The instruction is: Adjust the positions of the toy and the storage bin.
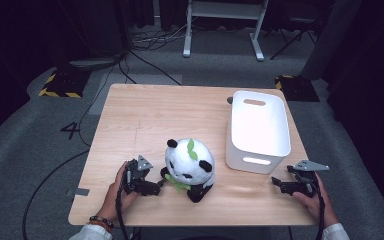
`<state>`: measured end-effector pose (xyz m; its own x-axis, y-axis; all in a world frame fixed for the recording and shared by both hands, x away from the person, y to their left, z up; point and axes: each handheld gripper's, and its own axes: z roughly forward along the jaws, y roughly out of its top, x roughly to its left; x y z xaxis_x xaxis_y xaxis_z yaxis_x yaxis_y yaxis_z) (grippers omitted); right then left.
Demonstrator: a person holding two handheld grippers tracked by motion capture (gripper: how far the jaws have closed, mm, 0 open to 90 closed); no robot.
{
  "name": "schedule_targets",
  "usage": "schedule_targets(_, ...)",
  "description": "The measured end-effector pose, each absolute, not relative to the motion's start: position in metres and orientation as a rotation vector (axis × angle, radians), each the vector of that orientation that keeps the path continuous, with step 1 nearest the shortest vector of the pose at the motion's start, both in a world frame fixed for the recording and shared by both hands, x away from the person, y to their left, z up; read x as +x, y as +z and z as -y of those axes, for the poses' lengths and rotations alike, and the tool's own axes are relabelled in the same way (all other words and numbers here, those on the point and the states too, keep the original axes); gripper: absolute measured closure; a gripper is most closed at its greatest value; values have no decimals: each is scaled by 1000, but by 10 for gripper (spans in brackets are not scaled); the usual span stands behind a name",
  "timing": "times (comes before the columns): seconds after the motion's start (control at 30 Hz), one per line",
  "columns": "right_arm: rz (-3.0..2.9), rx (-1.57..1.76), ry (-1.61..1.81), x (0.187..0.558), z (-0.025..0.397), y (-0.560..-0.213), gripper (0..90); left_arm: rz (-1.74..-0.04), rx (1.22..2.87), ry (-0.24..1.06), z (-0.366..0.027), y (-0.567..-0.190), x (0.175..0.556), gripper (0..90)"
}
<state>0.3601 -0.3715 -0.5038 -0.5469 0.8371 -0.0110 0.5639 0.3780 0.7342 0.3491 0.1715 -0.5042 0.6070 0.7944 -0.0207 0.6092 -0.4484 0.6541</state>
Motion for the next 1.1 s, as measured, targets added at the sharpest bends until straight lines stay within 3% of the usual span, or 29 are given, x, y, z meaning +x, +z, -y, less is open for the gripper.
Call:
schedule_targets(0.47, -2262, 1219, 983, 361, 371, -504, 139, -1016, 2243, 362, -179, -504, 343, 8)
schedule_targets(0.7, -2262, 1221, 980, 361, 371, -504, 137, -914, 2267, 344, -178, -500, 338, 158)
schedule_targets(1.1, -2262, 1221, 982, 361, 371, -504, 137, -883, 2259, 356, -172, -491, 333, 167)
